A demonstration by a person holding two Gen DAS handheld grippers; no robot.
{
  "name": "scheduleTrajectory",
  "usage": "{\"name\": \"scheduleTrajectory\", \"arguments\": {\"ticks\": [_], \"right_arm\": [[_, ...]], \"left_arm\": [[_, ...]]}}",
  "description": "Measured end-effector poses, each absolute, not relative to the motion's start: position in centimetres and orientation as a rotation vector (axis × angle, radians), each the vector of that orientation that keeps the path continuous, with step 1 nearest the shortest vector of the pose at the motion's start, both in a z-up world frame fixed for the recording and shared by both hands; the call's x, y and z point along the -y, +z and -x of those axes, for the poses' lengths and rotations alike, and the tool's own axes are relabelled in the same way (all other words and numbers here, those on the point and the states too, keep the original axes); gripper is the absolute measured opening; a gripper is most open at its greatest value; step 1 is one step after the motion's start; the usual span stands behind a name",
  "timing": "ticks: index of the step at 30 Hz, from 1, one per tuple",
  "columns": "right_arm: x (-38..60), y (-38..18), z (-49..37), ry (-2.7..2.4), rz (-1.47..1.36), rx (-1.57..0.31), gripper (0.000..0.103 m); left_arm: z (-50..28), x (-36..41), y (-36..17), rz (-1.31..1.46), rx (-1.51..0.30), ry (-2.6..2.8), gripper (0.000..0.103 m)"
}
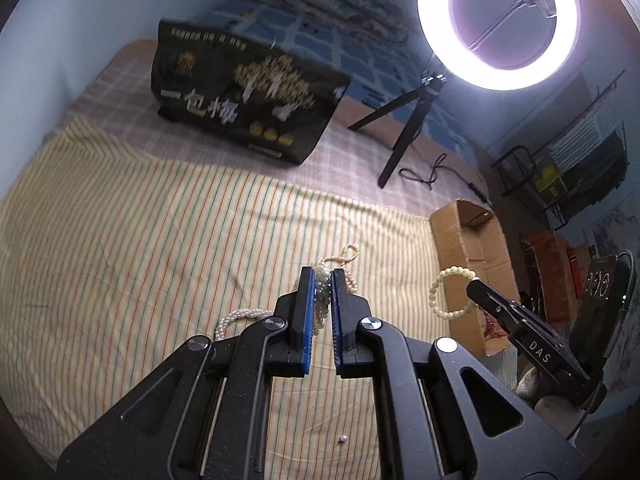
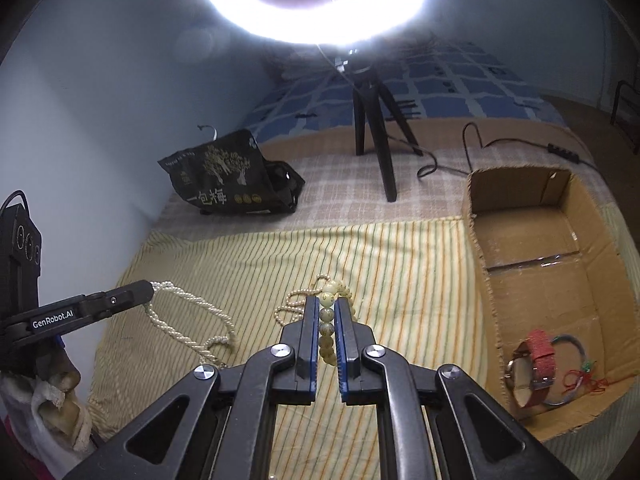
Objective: Organize jewelry
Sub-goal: 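Lower the rope necklace with the left tool while the right tool lowers the bracelet into the box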
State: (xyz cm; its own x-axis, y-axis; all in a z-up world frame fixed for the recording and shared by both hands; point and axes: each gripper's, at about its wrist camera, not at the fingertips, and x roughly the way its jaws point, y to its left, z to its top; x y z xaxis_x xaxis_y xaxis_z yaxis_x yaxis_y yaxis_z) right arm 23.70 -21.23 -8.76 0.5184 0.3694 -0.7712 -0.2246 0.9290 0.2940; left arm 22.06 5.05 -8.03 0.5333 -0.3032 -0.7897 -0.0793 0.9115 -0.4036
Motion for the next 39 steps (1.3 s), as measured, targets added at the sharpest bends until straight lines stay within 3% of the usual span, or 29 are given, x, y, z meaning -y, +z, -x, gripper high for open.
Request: {"name": "scheduleTrajectory", "arguments": {"ticks": [19, 39], "right_arm": [[28.1, -4.1, -21.3, 0.259, -0.148, -0.857, 0.005], [39.4, -4.0, -20.6, 0.123, -0.178, -0.834, 0.005]], "left_arm": [[-20.9, -1.0, -1.7, 0.401, -0.904, -0.254, 0.005], [-25.2, 14.2, 2.9, 0.287, -0.895, -0.446, 0.005]]}}
